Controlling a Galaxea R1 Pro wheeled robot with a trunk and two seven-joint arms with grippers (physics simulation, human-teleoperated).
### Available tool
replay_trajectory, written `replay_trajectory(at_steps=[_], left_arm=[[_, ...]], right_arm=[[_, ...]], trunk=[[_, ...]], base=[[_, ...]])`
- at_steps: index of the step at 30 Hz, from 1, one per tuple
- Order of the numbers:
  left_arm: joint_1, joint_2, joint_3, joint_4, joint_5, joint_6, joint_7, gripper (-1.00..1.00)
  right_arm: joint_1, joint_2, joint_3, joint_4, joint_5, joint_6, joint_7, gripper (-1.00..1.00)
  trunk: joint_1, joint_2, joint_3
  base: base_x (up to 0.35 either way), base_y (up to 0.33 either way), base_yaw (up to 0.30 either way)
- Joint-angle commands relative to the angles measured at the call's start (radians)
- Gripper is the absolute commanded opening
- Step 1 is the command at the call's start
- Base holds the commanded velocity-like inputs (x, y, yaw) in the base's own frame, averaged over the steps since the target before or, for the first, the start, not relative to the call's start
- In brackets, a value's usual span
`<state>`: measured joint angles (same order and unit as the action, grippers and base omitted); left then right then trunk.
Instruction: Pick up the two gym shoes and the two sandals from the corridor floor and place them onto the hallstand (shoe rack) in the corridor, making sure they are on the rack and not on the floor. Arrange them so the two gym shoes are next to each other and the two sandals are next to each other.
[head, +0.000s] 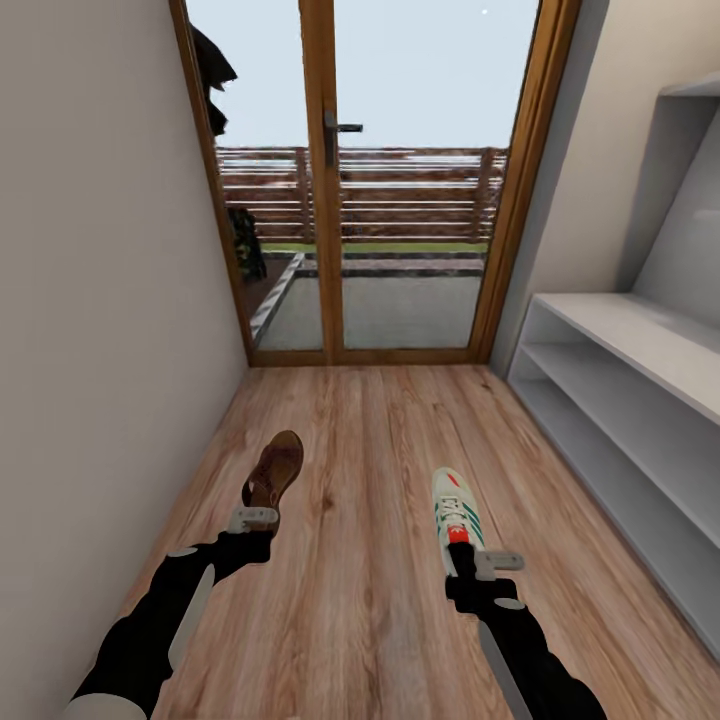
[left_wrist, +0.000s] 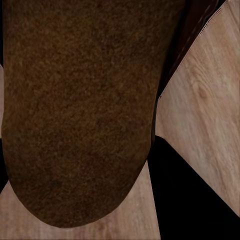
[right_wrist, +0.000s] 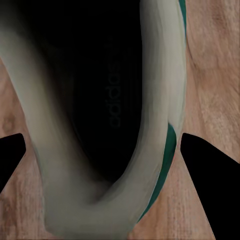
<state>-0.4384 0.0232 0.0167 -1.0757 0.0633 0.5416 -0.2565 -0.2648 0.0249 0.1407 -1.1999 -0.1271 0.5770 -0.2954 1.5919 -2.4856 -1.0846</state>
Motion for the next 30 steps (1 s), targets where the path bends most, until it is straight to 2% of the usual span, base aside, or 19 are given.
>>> replay_trajectory(at_steps=[1,9,20,30], left_arm=[[0.000,0.000,0.002,-0.001,0.006,0.008,-0.006,-1.00],[-0.001,0.000,0.002,-0.001,0.006,0.008,-0.005,-1.00],[-0.001,0.000,0.002,-0.001,0.006,0.008,-0.005,-1.00],[-0.001,0.001,0.004,-0.001,0.006,0.008,-0.005,-1.00]], right_arm=[[-0.001,0.000,0.002,-0.001,-0.009,0.003,-0.010,-1.00],[-0.001,0.000,0.002,-0.001,-0.009,0.003,-0.010,-1.00],[-0.001,0.000,0.002,-0.001,-0.009,0.003,-0.010,-1.00],[-0.001,0.000,0.002,-0.001,-0.009,0.003,-0.010,-1.00]], trunk=[[0.000,0.000,-0.001],[0.000,0.000,-0.001],[0.000,0.000,-0.001],[0.000,0.000,-0.001]], base=[[0.346,0.000,0.000],[0.346,0.000,-0.021],[0.346,0.000,-0.210],[0.346,0.000,-0.031]])
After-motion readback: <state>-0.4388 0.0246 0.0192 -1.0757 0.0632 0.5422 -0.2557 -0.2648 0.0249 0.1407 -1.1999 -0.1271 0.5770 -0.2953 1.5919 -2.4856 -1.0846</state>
